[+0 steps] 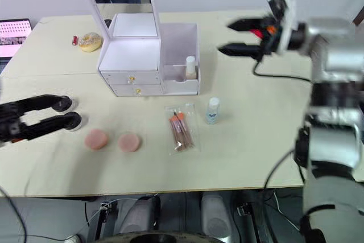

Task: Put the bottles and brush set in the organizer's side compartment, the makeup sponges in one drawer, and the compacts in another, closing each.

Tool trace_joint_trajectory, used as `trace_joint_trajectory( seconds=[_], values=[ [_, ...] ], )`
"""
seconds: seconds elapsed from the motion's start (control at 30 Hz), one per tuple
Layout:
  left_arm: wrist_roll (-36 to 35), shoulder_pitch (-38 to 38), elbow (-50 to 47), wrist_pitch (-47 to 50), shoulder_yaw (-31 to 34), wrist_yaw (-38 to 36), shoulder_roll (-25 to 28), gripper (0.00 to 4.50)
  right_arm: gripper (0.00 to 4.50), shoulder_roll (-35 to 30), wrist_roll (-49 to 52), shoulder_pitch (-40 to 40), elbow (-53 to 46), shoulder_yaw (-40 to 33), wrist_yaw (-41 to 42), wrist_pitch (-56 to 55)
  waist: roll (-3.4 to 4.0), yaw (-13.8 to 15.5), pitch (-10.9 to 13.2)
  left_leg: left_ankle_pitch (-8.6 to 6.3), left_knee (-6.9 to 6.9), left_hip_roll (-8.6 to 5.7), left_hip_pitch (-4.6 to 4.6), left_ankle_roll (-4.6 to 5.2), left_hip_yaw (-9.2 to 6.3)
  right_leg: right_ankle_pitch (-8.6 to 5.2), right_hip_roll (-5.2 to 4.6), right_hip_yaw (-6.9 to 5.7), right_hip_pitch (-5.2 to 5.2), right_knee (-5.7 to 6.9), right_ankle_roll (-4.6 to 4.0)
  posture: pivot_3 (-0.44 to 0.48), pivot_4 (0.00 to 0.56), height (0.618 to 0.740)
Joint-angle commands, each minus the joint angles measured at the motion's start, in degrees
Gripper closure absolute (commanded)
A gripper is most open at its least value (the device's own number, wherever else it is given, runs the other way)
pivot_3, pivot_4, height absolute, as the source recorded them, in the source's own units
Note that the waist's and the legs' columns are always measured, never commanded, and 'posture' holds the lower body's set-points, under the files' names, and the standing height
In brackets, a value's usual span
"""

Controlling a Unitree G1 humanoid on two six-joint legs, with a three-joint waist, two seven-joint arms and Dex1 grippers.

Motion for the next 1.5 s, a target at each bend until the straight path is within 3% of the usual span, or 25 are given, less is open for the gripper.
trace_joint_trajectory(
  seconds=[0.03, 0.17, 0.3, 0.37, 0.57, 0.87, 1.03, 1.27, 1.5],
  values=[
    [6.6, 2.9, 9.9, -5.8, 5.9, -4.4, 1.7, 0.0, 0.01, -6.3, 5.3, 10.4, -14.2, -7.4, -2.0, 6.1, -0.01, -0.1, 0.0, 0.0, -0.01, 0.0, 0.01, 0.0, 0.01, 0.0, 0.0, 0.0, -0.01, 0.0, -0.01, 0.0, 0.15, 0.739],
    [13.0, 5.3, 24.2, -13.6, 8.2, -7.8, 2.9, 0.0, 0.01, -10.4, 8.4, 28.8, -21.9, -17.8, -3.9, 6.9, -0.08, -0.2, -0.1, -0.04, -0.02, 0.01, 0.09, 0.07, 0.03, -0.1, 0.0, -0.01, 0.01, 0.02, -0.14, 0.0, 0.15, 0.739],
    [17.6, 5.9, 35.1, -20.1, 8.5, -9.8, 4.2, 0.0, 0.01, -10.2, 7.7, 46.5, -21.5, -28.0, -3.3, -0.3, -0.28, 0.0, -0.1, -0.05, 0.19, 0.01, 0.07, 0.07, 0.1, -0.15, -0.03, 0.01, 0.06, 0.02, -0.04, 0.0, 0.15, 0.739],
    [19.3, 5.7, 39.1, -23.1, 7.8, -10.1, 4.4, 0.0, 0.01, -9.5, 7.8, 51.7, -20.4, -30.5, -4.2, -2.9, -0.39, 0.2, -0.2, -0.06, 0.17, 0.01, 0.11, 0.06, 0.08, -0.17, -0.03, 0.0, 0.08, 0.02, -0.03, 0.0, 0.15, 0.739],
    [22.3, 4.1, 47.1, -29.4, 6.1, -10.7, 4.4, 0.0, 0.01, -8.4, 9.1, 58.8, -17.9, -33.0, -7.1, -8.7, -0.42, -0.3, -0.2, -0.07, 0.19, 0.02, 0.17, 0.04, 0.1, -0.15, -0.06, 0.0, 0.09, 0.02, -0.06, 0.0, 0.15, 0.739],
    [22.7, 1.3, 48.1, -30.3, 4.5, -12.1, 4.5, 0.0, 0.01, -9.1, 13.8, 57.6, -20.6, -30.5, -10.7, -7.0, -0.44, 0.0, -0.2, -0.06, 0.13, 0.03, 0.15, 0.05, 0.1, -0.13, -0.06, 0.0, 0.07, 0.06, -0.09, 0.0, 0.15, 0.739],
    [20.2, 0.6, 35.8, -26.2, 1.0, -12.2, 1.8, 0.0, 0.01, -9.4, 16.7, 54.2, -25.7, -26.3, -13.8, -3.4, -0.4, 0.3, -0.2, -0.06, 0.18, 0.03, 0.15, 0.04, 0.1, -0.12, -0.06, 0.0, 0.09, 0.07, -0.09, 0.0, 0.15, 0.739],
    [11.7, 0.4, 4.3, -15.0, -8.6, -8.4, -3.9, 0.0, 0.01, -9.7, 20.1, 44.0, -35.6, -12.8, -16.9, 2.9, -0.41, 1.2, -0.2, -0.05, 0.19, 0.03, 0.13, 0.04, 0.09, 0.0, -0.05, 0.0, 0.09, 0.09, -0.24, 0.0, 0.15, 0.739],
    [3.7, -4.6, -13.3, -7.5, -16.3, -3.1, -5.3, 0.0, 0.01, -7.9, 18.6, 32.4, -33.2, -0.7, -17.9, 4.4, -0.42, 1.4, -0.2, -0.05, 0.23, 0.03, 0.09, 0.05, 0.08, 0.04, -0.05, 0.0, 0.09, 0.07, -0.29, 0.0, 0.15, 0.739]
  ],
)
